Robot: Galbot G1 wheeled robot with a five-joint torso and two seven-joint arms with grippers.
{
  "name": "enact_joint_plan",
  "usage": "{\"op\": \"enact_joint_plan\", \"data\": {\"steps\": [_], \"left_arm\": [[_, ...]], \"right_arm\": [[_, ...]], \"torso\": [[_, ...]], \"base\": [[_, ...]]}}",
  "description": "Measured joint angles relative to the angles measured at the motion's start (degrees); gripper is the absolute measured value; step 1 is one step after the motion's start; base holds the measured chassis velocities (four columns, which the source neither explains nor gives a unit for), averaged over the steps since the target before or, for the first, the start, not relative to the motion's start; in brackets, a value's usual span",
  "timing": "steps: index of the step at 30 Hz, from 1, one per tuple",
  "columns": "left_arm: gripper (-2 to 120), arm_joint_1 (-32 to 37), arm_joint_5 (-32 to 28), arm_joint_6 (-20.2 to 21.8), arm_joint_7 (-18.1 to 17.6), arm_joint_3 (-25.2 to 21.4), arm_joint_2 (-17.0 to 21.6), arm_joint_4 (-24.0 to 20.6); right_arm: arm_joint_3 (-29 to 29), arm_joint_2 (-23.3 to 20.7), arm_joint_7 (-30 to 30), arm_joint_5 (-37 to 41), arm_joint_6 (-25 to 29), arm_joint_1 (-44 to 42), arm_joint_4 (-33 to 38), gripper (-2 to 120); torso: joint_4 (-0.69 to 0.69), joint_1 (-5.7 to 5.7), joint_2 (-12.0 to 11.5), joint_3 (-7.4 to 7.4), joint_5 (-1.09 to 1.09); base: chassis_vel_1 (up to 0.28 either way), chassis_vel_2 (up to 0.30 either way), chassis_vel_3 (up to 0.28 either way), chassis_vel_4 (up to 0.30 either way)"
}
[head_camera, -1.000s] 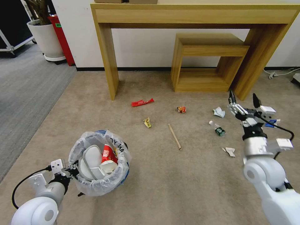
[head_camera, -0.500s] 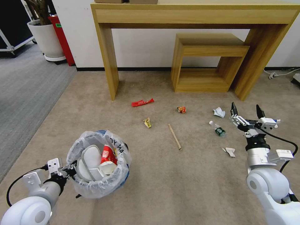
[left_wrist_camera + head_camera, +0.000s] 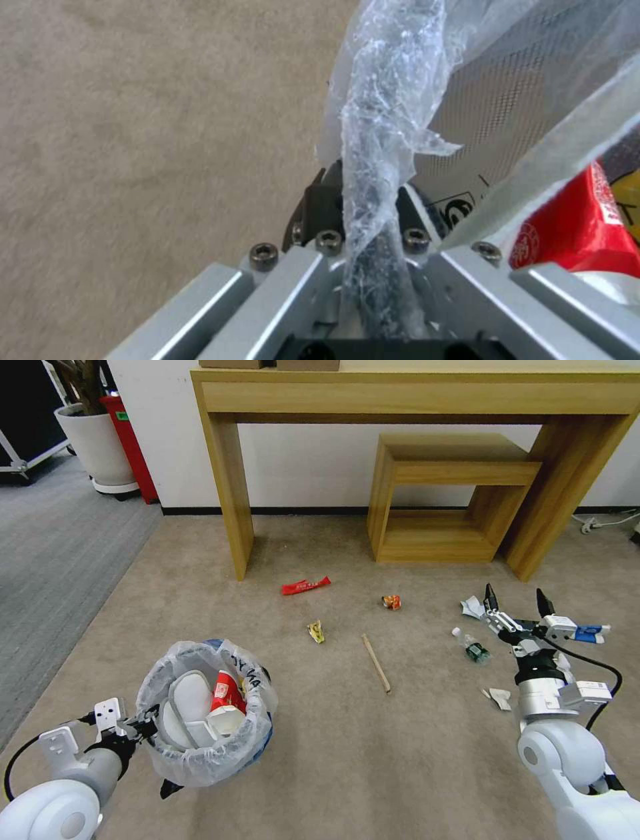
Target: Pick up the trash bin and place the garbage on the floor into it.
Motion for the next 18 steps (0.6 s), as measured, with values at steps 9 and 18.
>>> {"op": "enact_joint_plan", "data": {"steps": [9,18], "left_arm": [[1,-0.22,0.25,-0.23,0.12,0.16,-0.26,0.40],[1,-0.34,0.44,-0.42,0.21,0.24,-0.42,0.62]], "right_arm": [[-0.20,-0.06,-0.05,-0.35,0.12,-0.14,-0.32,99],[-0.63,0.08,-0.07,-0.56,0.09,0.11,-0.75,100]], "torso": [[0.00,0.00,0.00,0.00,0.00],[0.00,0.00,0.00,-0.01,0.00]], "base": [[-0.101,0.104,0.107,-0.096],[-0.124,0.118,0.124,-0.131]]}}
